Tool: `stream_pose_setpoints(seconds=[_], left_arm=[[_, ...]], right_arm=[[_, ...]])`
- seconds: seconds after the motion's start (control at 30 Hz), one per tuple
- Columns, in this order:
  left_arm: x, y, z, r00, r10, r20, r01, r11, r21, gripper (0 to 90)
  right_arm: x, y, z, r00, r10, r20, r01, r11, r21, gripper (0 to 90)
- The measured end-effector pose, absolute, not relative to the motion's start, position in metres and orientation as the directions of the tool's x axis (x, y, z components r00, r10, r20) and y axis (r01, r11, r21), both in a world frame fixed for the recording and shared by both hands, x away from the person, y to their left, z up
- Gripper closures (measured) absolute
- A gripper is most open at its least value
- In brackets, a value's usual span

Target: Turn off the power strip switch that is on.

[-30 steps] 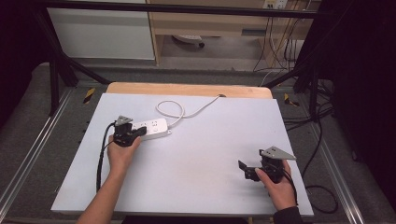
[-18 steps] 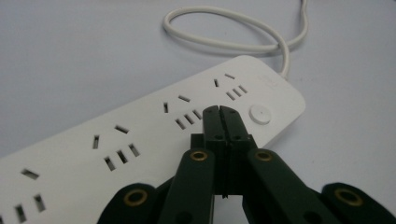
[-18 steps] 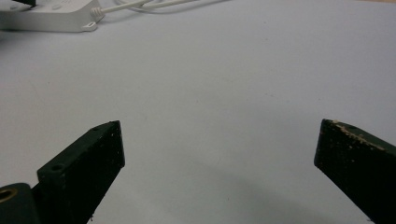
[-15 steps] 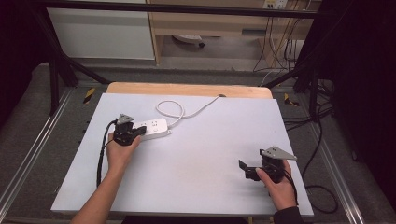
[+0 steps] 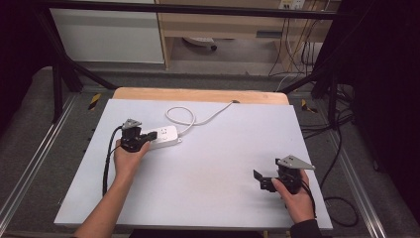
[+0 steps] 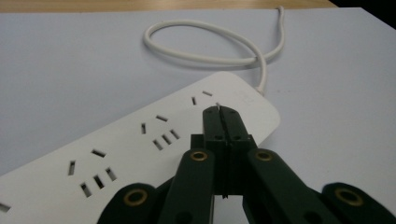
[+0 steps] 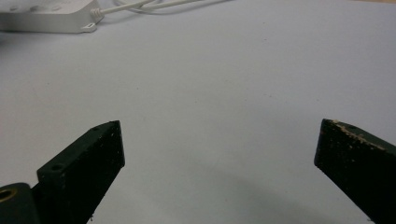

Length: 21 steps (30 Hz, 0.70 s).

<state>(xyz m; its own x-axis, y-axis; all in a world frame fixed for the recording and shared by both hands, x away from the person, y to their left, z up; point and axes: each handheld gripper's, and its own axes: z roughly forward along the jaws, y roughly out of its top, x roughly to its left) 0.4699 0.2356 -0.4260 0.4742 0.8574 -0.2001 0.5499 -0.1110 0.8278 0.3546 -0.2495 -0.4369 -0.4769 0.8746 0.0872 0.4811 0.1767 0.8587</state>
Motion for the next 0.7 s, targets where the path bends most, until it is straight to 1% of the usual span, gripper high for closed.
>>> stream_pose_setpoints(seconds=[0.17,0.2,0.33,0.47,0.63,0.7], left_arm=[[0.4701,0.2338,-0.4256,0.478,0.854,-0.205,0.543,-0.104,0.833,89.0],[0.4703,0.2335,-0.4259,0.478,0.854,-0.204,0.544,-0.105,0.833,84.2],[0.4692,0.2322,-0.425,0.485,0.854,-0.189,0.531,-0.116,0.839,78.0],[0.4683,0.2305,-0.4233,0.493,0.848,-0.194,0.521,-0.109,0.847,64.5],[0.4669,0.229,-0.4222,0.512,0.832,-0.211,0.518,-0.104,0.849,56.1],[0.4663,0.2285,-0.4214,0.51,0.833,-0.215,0.518,-0.098,0.85,49.7]], right_arm=[[0.3547,-0.2497,-0.4372,-0.477,0.875,0.088,0.482,0.177,0.858,2.4],[0.3548,-0.2497,-0.4372,-0.478,0.874,0.087,0.483,0.179,0.857,2.4],[0.3547,-0.2496,-0.4373,-0.476,0.875,0.089,0.485,0.177,0.856,2.4],[0.3551,-0.2499,-0.4375,-0.477,0.874,0.088,0.484,0.178,0.857,2.4],[0.3549,-0.25,-0.4374,-0.477,0.874,0.094,0.488,0.174,0.855,2.4],[0.3551,-0.25,-0.4374,-0.477,0.874,0.093,0.486,0.173,0.857,2.4]])
